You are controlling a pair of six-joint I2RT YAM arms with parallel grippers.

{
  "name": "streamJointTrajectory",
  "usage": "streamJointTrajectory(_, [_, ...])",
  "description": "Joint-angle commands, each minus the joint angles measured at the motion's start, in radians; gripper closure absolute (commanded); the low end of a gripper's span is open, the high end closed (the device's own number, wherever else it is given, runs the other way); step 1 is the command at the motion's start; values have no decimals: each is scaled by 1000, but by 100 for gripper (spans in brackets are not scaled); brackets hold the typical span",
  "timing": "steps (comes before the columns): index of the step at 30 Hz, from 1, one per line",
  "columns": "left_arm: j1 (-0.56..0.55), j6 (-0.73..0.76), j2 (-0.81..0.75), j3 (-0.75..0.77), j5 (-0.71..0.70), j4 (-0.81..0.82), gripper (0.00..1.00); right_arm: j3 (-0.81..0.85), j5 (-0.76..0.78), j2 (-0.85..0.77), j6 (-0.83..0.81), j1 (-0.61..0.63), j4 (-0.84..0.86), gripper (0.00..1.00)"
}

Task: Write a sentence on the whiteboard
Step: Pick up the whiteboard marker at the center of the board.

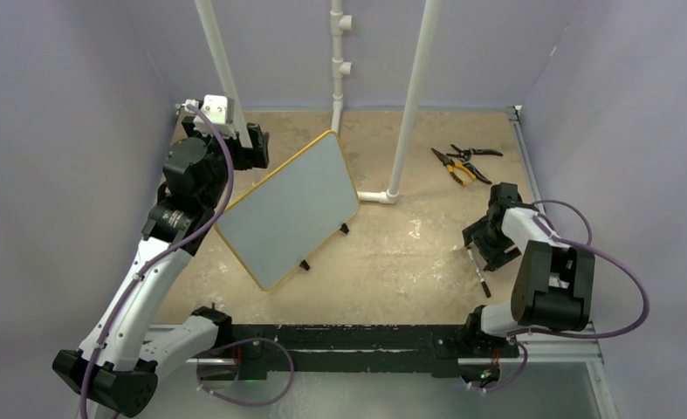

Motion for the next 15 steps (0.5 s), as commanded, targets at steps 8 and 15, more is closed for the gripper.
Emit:
streamJointTrajectory(8, [-6,13,-13,-10,12,40,10,-138,-141,-50,50,60,66,17])
streamJointTrajectory(15, [-8,10,-15,-12,20,43,10,-134,-159,-47,148,256,52,18])
